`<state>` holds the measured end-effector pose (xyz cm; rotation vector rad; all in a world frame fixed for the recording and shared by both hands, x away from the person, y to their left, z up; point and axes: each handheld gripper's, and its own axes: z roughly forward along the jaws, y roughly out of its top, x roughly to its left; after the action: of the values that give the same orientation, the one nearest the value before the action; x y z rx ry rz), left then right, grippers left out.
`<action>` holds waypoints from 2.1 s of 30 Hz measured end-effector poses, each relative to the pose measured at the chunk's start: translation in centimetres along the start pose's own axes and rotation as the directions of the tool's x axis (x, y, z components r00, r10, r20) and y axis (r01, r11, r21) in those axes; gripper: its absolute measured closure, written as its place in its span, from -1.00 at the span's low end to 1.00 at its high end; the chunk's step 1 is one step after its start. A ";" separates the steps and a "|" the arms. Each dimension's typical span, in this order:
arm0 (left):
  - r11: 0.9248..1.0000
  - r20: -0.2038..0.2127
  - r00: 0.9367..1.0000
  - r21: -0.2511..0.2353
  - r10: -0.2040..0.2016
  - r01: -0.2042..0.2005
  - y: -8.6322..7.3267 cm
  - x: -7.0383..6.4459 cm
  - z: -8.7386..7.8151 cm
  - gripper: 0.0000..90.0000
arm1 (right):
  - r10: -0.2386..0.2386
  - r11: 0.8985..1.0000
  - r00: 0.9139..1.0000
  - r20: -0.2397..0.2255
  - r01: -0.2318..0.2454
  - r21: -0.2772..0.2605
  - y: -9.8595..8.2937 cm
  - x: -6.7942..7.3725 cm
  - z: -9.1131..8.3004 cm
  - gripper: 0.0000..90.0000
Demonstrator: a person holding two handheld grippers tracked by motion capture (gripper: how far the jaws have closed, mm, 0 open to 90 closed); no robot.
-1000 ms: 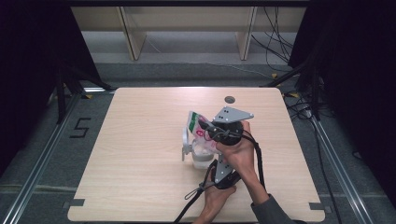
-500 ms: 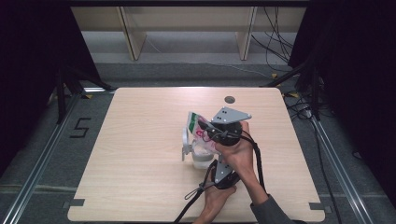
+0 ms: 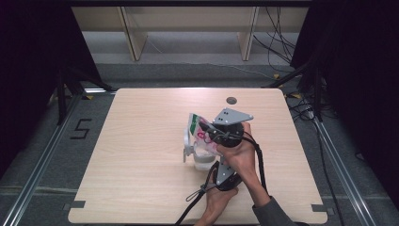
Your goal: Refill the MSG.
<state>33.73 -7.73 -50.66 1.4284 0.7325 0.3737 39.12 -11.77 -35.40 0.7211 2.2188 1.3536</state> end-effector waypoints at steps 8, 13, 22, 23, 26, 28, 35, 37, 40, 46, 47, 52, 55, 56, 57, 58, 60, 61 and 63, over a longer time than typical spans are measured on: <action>0.997 0.056 0.995 -0.003 -0.078 0.078 -0.2 -0.5 0.2 0.76 | 0.003 1.000 1.000 0.006 -0.003 -0.005 0.0 0.2 0.1 0.99; 0.998 0.052 0.997 0.012 -0.060 0.059 -0.1 -0.4 0.1 0.76 | -0.010 1.000 1.000 0.001 0.010 -0.022 0.0 -0.1 0.0 0.99; 0.990 0.041 0.997 0.123 0.068 -0.073 0.0 0.5 -0.4 0.76 | 0.024 1.000 0.999 -0.026 -0.024 -0.016 -0.2 -0.6 -0.1 0.99; 0.990 0.041 0.997 0.122 0.070 -0.074 0.0 0.5 -0.4 0.76 | 0.022 1.000 0.999 -0.030 -0.022 -0.015 -0.1 -0.6 -0.2 0.99; 0.989 0.041 0.997 0.125 0.068 -0.073 0.0 0.5 -0.4 0.76 | 0.029 0.999 0.999 -0.026 -0.029 -0.017 -0.1 -0.7 -0.3 0.99; 0.990 0.040 0.997 0.124 0.069 -0.073 0.0 0.5 -0.4 0.76 | 0.026 0.999 0.999 -0.027 -0.027 -0.018 -0.1 -0.7 -0.2 0.99; 0.991 0.039 0.997 0.118 0.062 -0.066 0.0 0.5 -0.4 0.76 | 0.000 1.000 1.000 -0.018 0.000 -0.009 -0.1 -0.3 0.1 0.99; 0.991 0.041 0.997 0.118 0.063 -0.067 0.0 0.5 -0.5 0.76 | 0.006 1.000 1.000 -0.020 -0.006 -0.006 -0.1 -0.2 0.1 0.99; 0.991 0.041 0.997 0.114 0.059 -0.063 0.0 0.5 -0.4 0.76 | 0.004 1.000 1.000 -0.024 -0.004 -0.002 0.0 -0.2 0.0 0.99; 0.991 0.042 0.997 0.115 0.062 -0.066 0.1 0.6 -0.5 0.76 | -0.005 1.000 1.000 -0.017 0.005 -0.016 0.0 -0.1 0.1 0.99; 0.992 0.042 0.997 0.113 0.059 -0.064 0.1 0.5 -0.5 0.76 | -0.005 1.000 1.000 -0.021 0.005 -0.008 0.0 0.0 0.1 0.99; 0.992 0.042 0.998 0.113 0.056 -0.060 0.1 0.5 -0.5 0.76 | -0.012 1.000 1.000 -0.018 0.012 -0.016 -0.1 -0.1 0.2 0.99; 0.992 0.043 0.998 0.108 0.053 -0.057 0.1 0.5 -0.5 0.76 | 0.003 1.000 1.000 -0.013 -0.003 -0.011 0.0 0.0 0.1 0.99; 0.992 0.043 0.998 0.108 0.053 -0.057 0.1 0.5 -0.5 0.76 | 0.003 1.000 1.000 -0.013 -0.003 -0.011 0.0 0.0 0.1 0.99; 0.993 0.043 0.998 0.104 0.047 -0.051 0.0 0.5 -0.4 0.76 | -0.018 1.000 1.000 -0.018 0.018 -0.005 0.0 0.0 0.1 0.99; 0.993 0.043 0.998 0.104 0.047 -0.051 0.0 0.5 -0.4 0.76 | -0.018 1.000 1.000 -0.018 0.018 -0.005 0.0 0.0 0.1 0.99; 0.992 0.034 0.998 0.111 0.055 -0.059 0.1 0.5 -0.5 0.76 | -0.016 1.000 1.000 -0.020 0.016 -0.010 0.0 -0.1 0.1 0.99; 0.992 0.035 0.998 0.111 0.060 -0.063 0.1 0.5 -0.5 0.76 | -0.002 1.000 1.000 -0.012 0.001 -0.022 0.0 0.0 0.1 0.99; 0.993 0.037 0.998 0.105 0.050 -0.053 0.1 0.4 -0.4 0.76 | -0.019 1.000 1.000 -0.014 0.019 -0.016 0.0 0.1 0.2 0.99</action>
<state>33.78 -7.10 -50.66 1.5528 0.6972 0.3533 39.13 -11.57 -35.47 0.6851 2.2181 1.3699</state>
